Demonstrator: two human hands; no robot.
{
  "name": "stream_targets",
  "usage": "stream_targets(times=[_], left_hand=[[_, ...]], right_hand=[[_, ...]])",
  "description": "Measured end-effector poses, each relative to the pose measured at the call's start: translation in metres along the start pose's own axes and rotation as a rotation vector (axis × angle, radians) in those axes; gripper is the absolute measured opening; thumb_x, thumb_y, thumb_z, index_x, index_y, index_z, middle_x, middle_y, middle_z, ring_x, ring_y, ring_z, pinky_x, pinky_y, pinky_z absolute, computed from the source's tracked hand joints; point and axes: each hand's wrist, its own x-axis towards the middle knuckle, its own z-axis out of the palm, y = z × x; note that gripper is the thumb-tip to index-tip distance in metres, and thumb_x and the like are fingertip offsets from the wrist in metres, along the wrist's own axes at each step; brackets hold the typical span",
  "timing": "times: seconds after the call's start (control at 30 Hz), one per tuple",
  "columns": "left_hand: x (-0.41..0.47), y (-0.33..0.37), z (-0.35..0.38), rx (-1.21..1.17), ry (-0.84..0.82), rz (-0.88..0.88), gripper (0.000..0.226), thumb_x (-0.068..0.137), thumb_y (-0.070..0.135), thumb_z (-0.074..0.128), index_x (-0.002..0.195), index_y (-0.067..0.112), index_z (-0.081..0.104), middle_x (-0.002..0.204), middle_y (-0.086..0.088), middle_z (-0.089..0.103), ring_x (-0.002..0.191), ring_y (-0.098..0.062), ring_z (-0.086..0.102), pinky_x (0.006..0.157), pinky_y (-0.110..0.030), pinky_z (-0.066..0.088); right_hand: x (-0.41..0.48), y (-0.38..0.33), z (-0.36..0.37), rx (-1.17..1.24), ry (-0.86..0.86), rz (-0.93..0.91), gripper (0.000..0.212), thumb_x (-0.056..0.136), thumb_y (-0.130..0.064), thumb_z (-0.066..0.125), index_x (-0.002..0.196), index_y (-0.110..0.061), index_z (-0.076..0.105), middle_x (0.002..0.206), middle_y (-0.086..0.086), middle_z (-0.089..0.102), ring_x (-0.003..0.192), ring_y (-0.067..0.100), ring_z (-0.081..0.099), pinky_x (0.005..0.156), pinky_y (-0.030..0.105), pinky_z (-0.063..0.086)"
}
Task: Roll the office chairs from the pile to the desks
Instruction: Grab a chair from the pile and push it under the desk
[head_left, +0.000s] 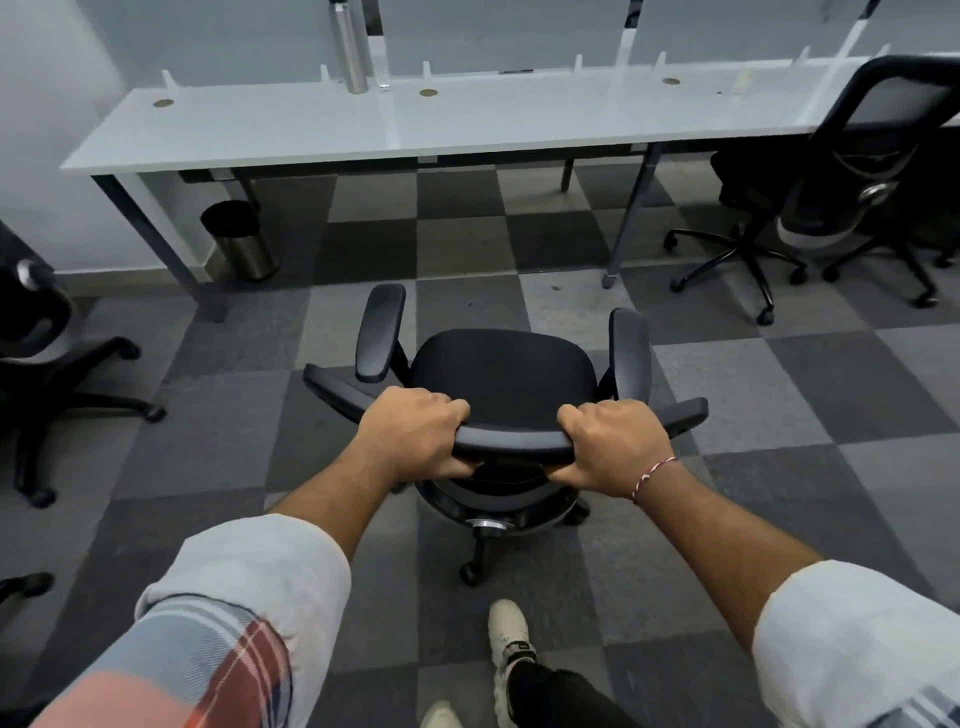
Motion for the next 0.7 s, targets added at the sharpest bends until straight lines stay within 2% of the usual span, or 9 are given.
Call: stream_targets(times=[0.17, 0.43, 0.7], left_hand=[[0.038, 0.018, -0.003, 0.008, 0.011, 0.023, 0.048, 0.080, 0.072, 0.054, 0.084, 0.027, 0.040, 0.088, 0.007, 0.064, 0.081, -0.018, 0.065, 0.058, -0.031, 0.033], [0.112, 0.051, -0.006, 0.006, -0.007, 0.006, 0.048, 0.079, 0.071, 0.055, 0.084, 0.026, 0.041, 0.089, 0.006, 0.065, 0.082, -0.018, 0.065, 0.058, -0.030, 0.032], [0.214, 0.097, -0.013, -0.004, -0.033, -0.058, 0.046, 0.080, 0.070, 0.055, 0.085, 0.026, 0.042, 0.089, 0.007, 0.062, 0.083, -0.017, 0.064, 0.059, -0.031, 0.036]], right_hand=[[-0.007, 0.039, 0.005, -0.014, -0.015, 0.030, 0.054, 0.054, -0.059, 0.079, 0.066, -0.015, 0.048, 0.050, 0.000, 0.050, 0.040, 0.024, 0.050, 0.041, 0.026, 0.033], [-0.009, 0.120, 0.016, -0.022, 0.008, 0.025, 0.051, 0.056, -0.058, 0.076, 0.066, -0.015, 0.050, 0.050, 0.000, 0.050, 0.040, 0.023, 0.049, 0.044, 0.026, 0.028], [-0.004, 0.230, 0.026, -0.042, -0.109, 0.026, 0.053, 0.055, -0.062, 0.077, 0.068, -0.017, 0.051, 0.054, -0.001, 0.051, 0.046, 0.022, 0.052, 0.045, 0.027, 0.034]])
